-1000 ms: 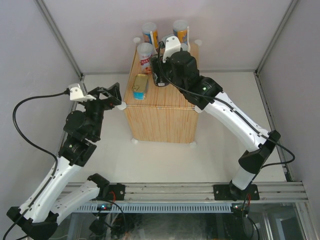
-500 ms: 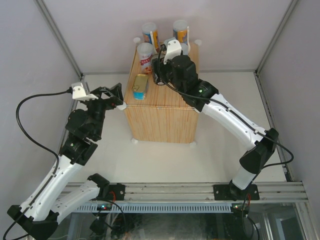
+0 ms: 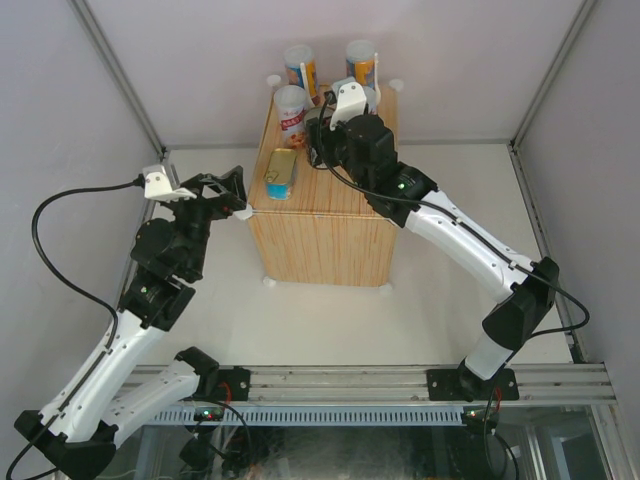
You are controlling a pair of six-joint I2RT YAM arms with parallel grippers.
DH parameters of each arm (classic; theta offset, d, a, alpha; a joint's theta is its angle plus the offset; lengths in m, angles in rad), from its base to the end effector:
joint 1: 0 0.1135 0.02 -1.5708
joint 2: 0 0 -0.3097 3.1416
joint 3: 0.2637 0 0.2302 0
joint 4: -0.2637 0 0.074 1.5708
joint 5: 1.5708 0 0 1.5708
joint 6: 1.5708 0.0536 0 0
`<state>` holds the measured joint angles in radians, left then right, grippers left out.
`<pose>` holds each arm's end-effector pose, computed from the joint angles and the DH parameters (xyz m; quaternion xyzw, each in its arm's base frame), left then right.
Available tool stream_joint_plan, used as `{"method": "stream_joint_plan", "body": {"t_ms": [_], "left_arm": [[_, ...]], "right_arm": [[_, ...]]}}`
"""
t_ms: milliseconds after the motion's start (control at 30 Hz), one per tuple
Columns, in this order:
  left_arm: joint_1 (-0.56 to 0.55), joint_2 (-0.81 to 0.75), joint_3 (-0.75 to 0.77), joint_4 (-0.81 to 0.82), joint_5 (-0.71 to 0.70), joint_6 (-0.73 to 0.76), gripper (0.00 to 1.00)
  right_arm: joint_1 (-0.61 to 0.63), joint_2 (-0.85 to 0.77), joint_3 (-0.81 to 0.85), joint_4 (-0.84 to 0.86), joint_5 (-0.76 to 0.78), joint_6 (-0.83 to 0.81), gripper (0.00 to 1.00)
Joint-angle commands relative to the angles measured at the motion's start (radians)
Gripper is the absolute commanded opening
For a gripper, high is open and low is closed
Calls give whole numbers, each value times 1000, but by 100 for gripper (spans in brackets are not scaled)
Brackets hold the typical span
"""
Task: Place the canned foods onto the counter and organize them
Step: Place the canned food on the counter.
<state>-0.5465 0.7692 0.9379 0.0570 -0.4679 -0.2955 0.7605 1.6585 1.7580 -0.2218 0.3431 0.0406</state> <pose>0.1196 -0.0444 0.4526 -0.1041 0.6239 -0.1792 0.7535 0.2920 0.2529 0.4886 -0.1541 0.7305 0.1368 0.6510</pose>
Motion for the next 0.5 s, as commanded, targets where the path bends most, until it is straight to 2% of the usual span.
{"method": "stream_joint_plan", "body": {"t_ms": [0,400,467], "left_arm": [[9,-20,26,18,15,-1,91],[8,-31,15,18,22,-10,91],[8,-32,13,18,23,-10,90]], "right_arm": [[-7,-83,5,131,38,-11,0],[-7,-76,4,113,50,-4,0],[-7,-71,12,102,46,0,6]]}}
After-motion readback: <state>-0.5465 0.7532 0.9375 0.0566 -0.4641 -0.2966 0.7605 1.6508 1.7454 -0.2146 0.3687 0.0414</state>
